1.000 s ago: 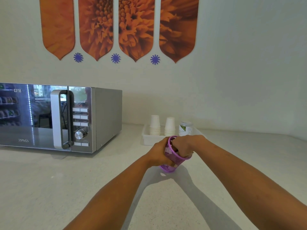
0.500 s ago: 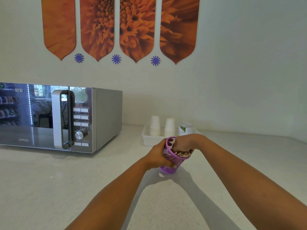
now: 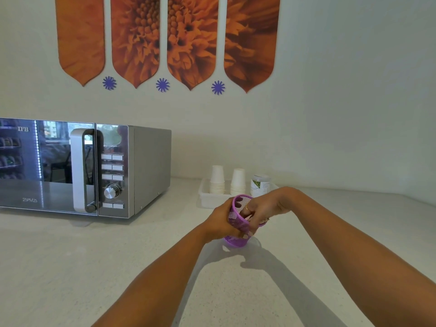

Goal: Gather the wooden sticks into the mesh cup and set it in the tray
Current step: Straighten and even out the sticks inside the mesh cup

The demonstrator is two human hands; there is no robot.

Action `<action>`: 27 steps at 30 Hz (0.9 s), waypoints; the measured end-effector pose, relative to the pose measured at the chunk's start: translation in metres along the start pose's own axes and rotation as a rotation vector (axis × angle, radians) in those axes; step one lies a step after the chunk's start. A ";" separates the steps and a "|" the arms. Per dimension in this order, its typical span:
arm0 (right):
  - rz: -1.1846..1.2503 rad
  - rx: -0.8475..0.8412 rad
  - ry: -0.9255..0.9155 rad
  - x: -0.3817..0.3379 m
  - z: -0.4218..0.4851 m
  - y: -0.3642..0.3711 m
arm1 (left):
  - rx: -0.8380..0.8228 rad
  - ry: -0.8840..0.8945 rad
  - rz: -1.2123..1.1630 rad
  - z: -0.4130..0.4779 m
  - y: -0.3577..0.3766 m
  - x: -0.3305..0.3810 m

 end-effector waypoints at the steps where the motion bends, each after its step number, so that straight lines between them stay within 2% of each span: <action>1: -0.114 -0.011 0.000 -0.001 0.001 0.001 | 0.001 -0.002 -0.004 0.000 0.000 0.000; 3: -0.282 -0.007 -0.003 -0.002 0.006 0.005 | 0.001 -0.012 -0.007 0.000 0.001 -0.002; 8: -0.434 0.034 -0.009 -0.003 0.015 0.008 | 0.016 -0.035 -0.047 -0.001 -0.001 -0.006; 16: -0.482 0.069 -0.048 -0.008 0.016 -0.001 | 0.005 -0.060 -0.103 -0.004 -0.001 -0.010; 22: -0.244 0.274 -0.148 0.000 0.008 -0.008 | 0.043 -0.138 -0.138 -0.002 -0.003 -0.017; 27: 0.317 0.652 -0.164 0.019 0.000 -0.007 | 0.131 -0.203 -0.194 0.001 -0.002 -0.028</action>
Point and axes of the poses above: each hand's wrist, its own z-axis towards the middle knuckle, its own y-axis out of the palm, x = y × z, the point moved 2 cm from there along z, towards the middle knuckle, and after that the axes turned 12 degrees about -y, right-handed, at the moved point
